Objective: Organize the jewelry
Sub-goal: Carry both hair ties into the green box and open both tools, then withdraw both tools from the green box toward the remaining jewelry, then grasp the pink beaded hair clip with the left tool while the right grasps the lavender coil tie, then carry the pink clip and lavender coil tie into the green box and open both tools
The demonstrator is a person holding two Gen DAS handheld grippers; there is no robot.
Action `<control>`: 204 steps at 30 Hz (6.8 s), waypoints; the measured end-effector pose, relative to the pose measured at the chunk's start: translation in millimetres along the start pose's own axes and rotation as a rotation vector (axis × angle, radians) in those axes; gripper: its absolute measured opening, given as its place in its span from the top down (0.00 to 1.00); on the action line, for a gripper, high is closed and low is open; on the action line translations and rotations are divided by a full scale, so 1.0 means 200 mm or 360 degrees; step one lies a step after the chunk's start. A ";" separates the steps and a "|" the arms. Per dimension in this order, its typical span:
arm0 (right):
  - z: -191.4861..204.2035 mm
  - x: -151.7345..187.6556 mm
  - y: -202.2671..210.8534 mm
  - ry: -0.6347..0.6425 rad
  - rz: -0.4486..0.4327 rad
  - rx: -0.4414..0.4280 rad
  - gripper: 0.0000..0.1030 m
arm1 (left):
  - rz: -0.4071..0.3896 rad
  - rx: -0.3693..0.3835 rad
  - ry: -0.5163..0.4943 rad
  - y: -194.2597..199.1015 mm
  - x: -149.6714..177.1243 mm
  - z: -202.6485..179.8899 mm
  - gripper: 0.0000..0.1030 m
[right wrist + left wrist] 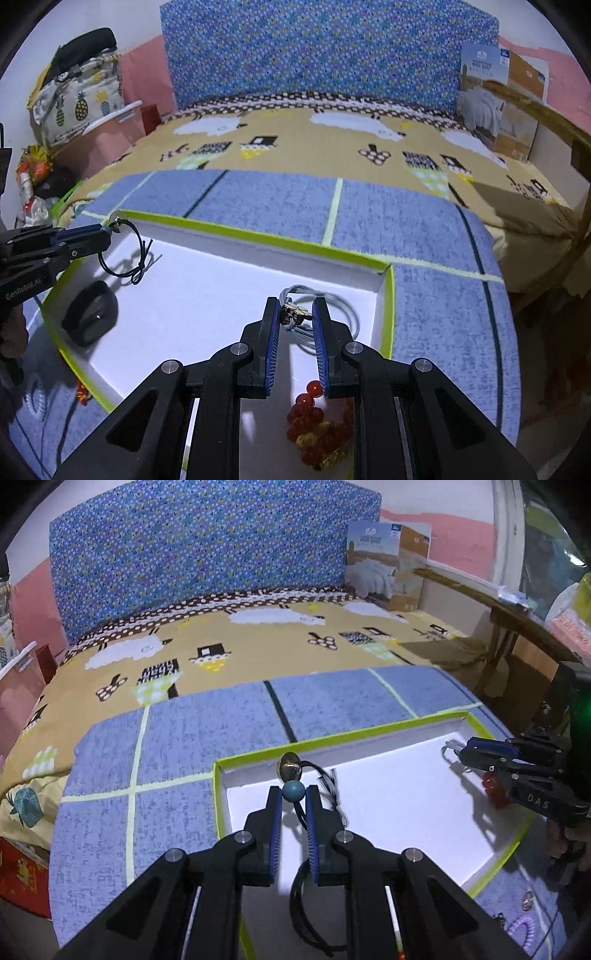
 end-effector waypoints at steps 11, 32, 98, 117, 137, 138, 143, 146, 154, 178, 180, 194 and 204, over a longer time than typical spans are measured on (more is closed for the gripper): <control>0.00 0.01 0.01 0.0007 0.0019 -0.0006 0.74 | 0.0042 0.0009 0.0036 -0.03 0.02 0.00 0.69; 0.15 0.20 0.67 -0.0093 -0.0205 -0.0034 0.67 | -0.0153 0.0074 0.0039 0.55 0.17 -0.21 0.68; 0.34 0.69 0.63 -0.0175 0.0108 -0.0065 0.86 | 0.0169 0.0257 -0.0391 0.53 0.67 -0.72 0.67; 0.33 0.69 0.73 -0.0206 0.0009 -0.0075 0.91 | 0.0056 0.0274 -0.0257 0.64 0.64 -0.68 0.81; 0.29 0.54 0.82 -0.0236 -0.0136 -0.0069 0.91 | -0.0073 0.0280 -0.0070 0.71 0.50 -0.58 0.81; 0.29 0.53 0.81 -0.0231 -0.0141 -0.0068 0.91 | -0.0075 0.0277 -0.0065 0.70 0.49 -0.58 0.81; 0.28 0.46 0.80 -0.0203 -0.0164 -0.0060 0.91 | -0.0090 0.0252 -0.0055 0.67 0.43 -0.54 0.81; 0.27 0.41 0.79 -0.0190 -0.0181 -0.0058 0.91 | -0.0111 0.0227 -0.0061 0.66 0.38 -0.51 0.81; 0.23 0.27 0.71 -0.0179 -0.0215 -0.0064 0.91 | -0.0157 0.0174 -0.0060 0.59 0.24 -0.44 0.81; 0.10 0.11 0.23 -0.0197 -0.0026 -0.0007 0.91 | -0.0012 0.0111 -0.0117 0.17 0.12 -0.38 0.81; 0.10 0.13 0.20 -0.0197 -0.0001 -0.0010 0.91 | 0.0010 0.0116 -0.0123 0.15 0.13 -0.39 0.81; 0.11 0.19 0.13 -0.0197 0.0115 -0.0047 0.91 | 0.0120 0.0163 -0.0114 0.05 0.20 -0.41 0.80; 0.13 0.19 0.14 -0.0177 0.0111 -0.0044 0.84 | 0.0124 0.0172 -0.0110 0.05 0.20 -0.40 0.72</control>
Point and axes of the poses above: each gripper's, at about its wrist camera, not at the fingertips, and y roughly against the way its jaws point, z to its left, x to its underside, the point moved 9 cm from there along -y, roughly the way its jaws point, and after that the axes turned 6 degrees about -z, right-handed, at the moved point
